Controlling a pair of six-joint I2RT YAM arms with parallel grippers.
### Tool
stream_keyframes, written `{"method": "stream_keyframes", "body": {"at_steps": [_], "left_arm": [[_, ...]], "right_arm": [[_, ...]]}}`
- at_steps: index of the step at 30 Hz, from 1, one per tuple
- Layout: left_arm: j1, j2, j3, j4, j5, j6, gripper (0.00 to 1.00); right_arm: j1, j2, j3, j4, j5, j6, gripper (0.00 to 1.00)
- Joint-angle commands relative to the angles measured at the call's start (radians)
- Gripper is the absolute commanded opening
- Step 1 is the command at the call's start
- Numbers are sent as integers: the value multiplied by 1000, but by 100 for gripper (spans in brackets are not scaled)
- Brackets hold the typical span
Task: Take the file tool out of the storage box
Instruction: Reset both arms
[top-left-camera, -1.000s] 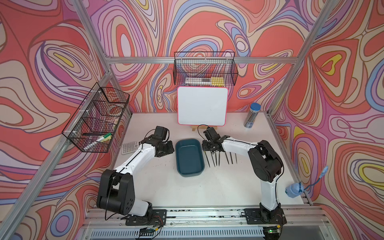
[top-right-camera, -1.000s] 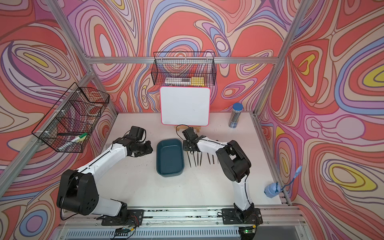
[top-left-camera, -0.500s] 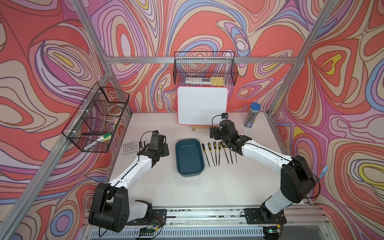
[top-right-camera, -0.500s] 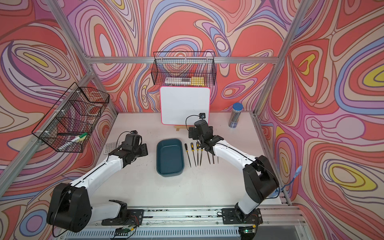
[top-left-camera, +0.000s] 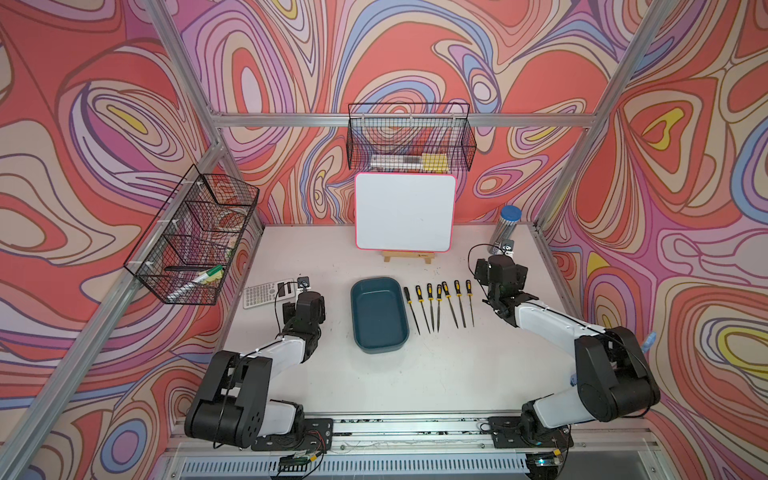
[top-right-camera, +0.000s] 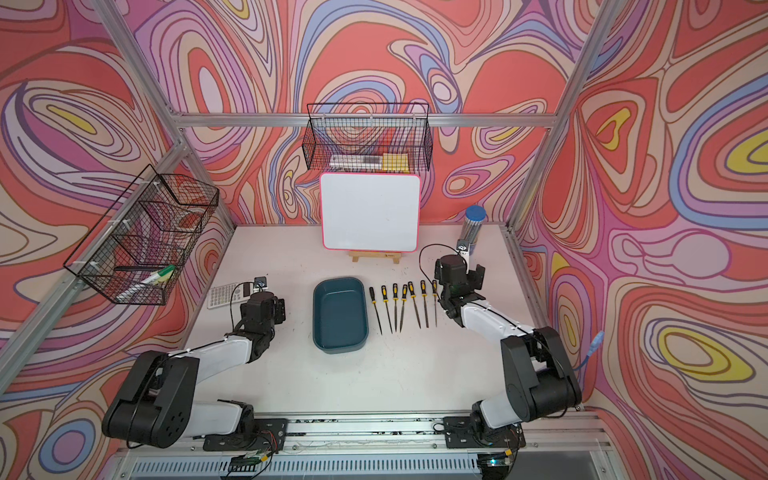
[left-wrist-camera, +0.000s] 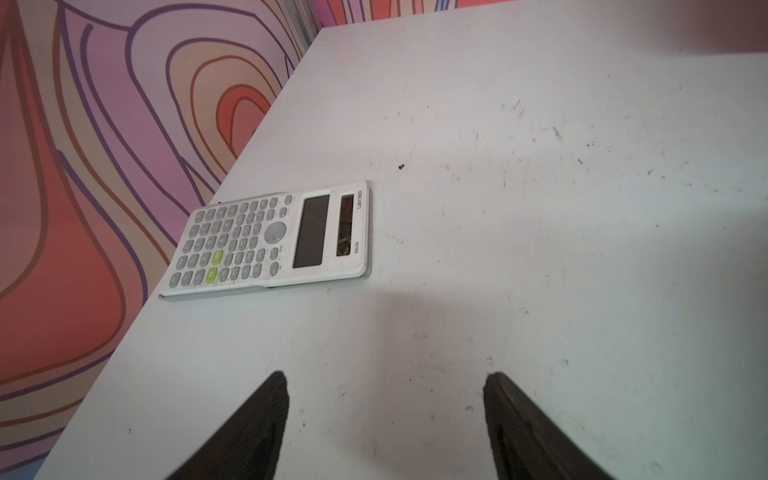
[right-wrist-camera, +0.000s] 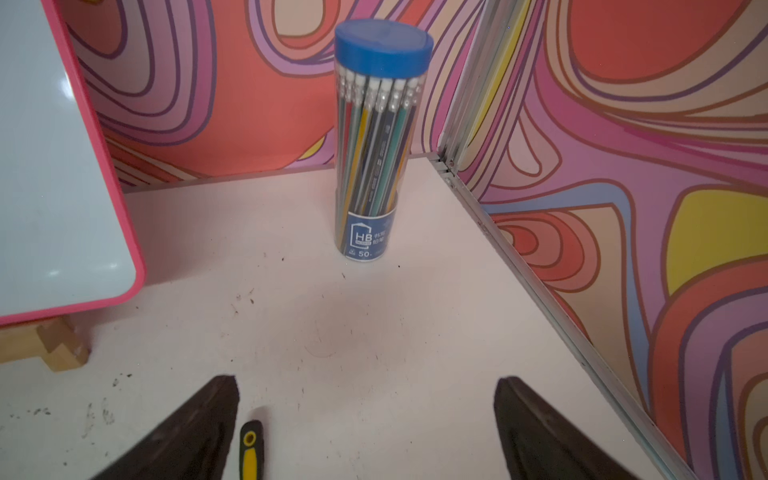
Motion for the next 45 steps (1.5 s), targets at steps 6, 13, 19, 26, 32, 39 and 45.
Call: {"method": "stream_keyframes", "body": {"at_steps": [6, 13, 19, 26, 32, 39, 45], "left_arm": [[7, 92, -65, 435, 54, 108, 81], [13, 109, -62, 460, 75, 116, 83], [41, 112, -56, 437, 168, 111, 83], [73, 178, -51, 482, 269, 113, 99], [77, 152, -24, 379, 259, 89, 100], [82, 171, -31, 430, 262, 95, 99], [82, 165, -28, 411, 263, 90, 100]], "right_arm": [[-54, 88, -105, 341, -92, -135, 98], [-69, 169, -268, 670, -113, -134, 98], [-126, 163, -342, 772, -259, -101, 98], [-153, 212, -303, 742, -342, -102, 98], [-155, 213, -300, 734, -345, -100, 98], [-167, 214, -279, 693, -368, -88, 98], [-201, 209, -268, 663, -434, -75, 98]]}}
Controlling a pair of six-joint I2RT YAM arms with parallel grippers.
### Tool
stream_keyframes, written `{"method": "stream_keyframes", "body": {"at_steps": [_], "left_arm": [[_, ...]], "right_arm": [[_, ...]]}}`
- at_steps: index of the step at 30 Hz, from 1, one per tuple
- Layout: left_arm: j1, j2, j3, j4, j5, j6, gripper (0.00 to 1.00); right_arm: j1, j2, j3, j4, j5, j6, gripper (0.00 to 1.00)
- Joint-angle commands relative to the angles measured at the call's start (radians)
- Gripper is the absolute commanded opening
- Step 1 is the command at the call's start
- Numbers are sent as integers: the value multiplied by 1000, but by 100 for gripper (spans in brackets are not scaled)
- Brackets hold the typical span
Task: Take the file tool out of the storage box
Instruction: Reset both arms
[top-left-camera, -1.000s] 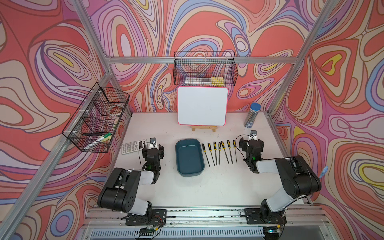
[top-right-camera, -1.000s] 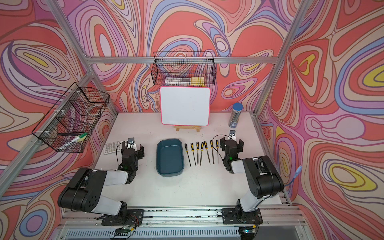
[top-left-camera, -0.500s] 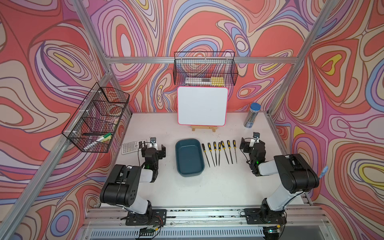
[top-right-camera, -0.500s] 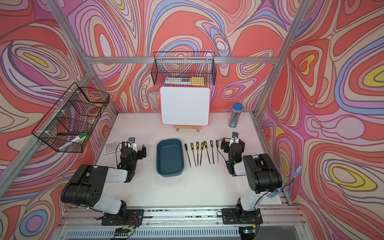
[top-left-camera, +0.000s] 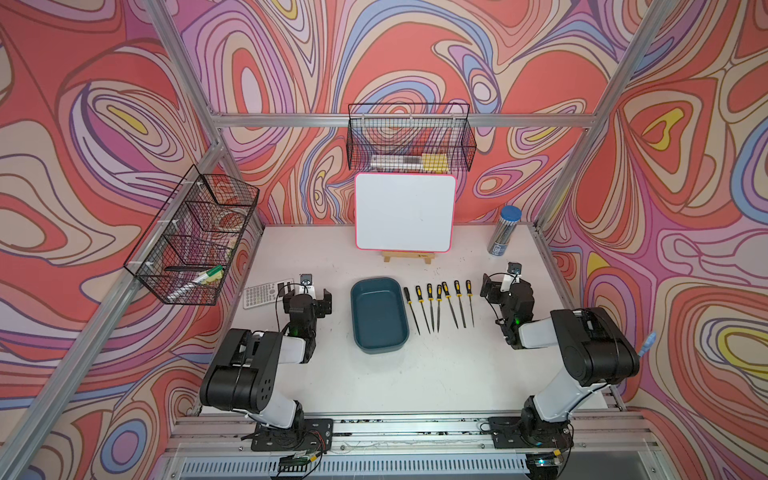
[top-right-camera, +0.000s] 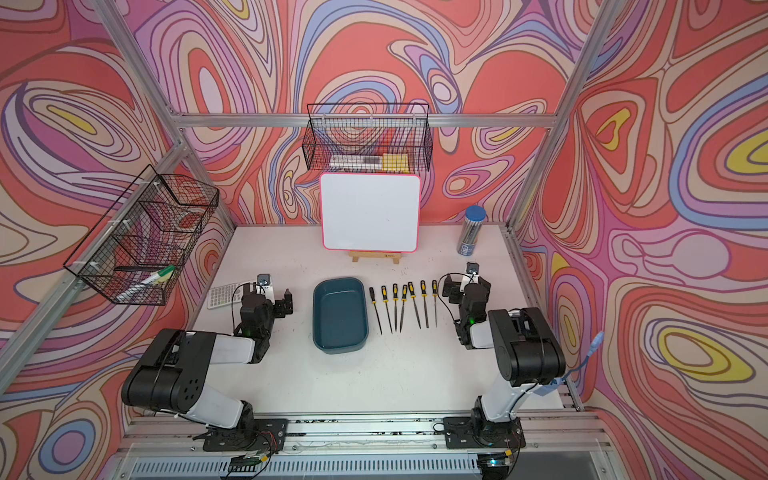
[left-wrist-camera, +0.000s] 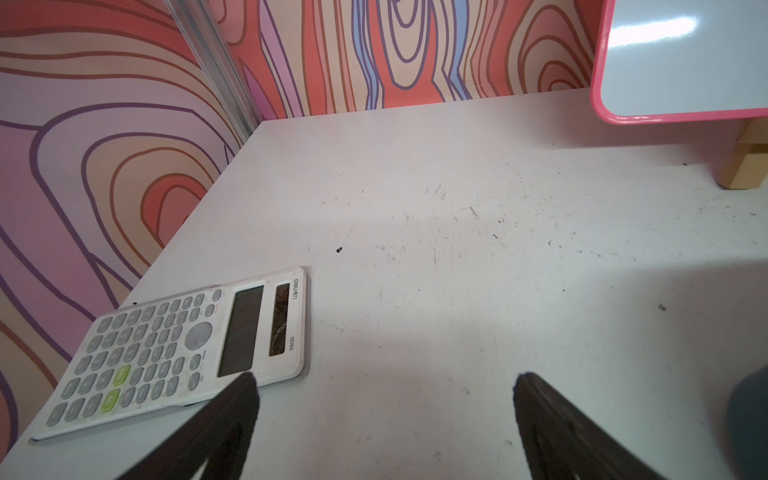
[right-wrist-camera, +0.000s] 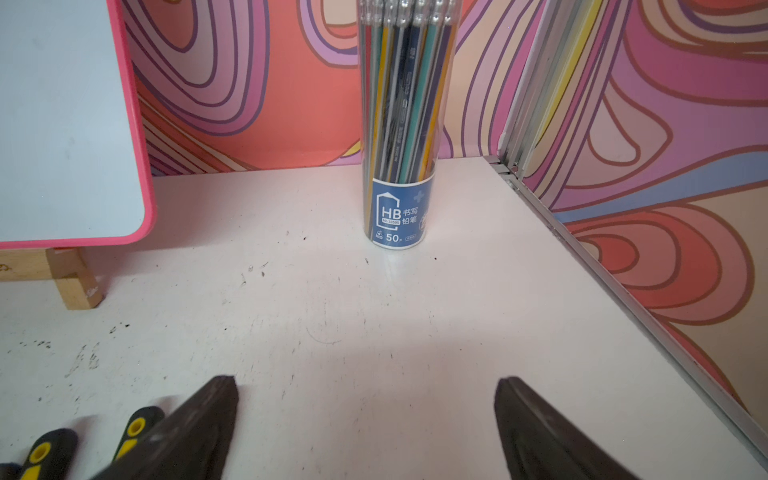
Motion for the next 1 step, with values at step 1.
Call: {"method": "stream_keyframes", "body": {"at_steps": [1], "left_arm": [[7, 4, 14, 12, 10, -9, 100]], "right_arm": [[-6, 5, 9, -19, -33, 13, 98]]}}
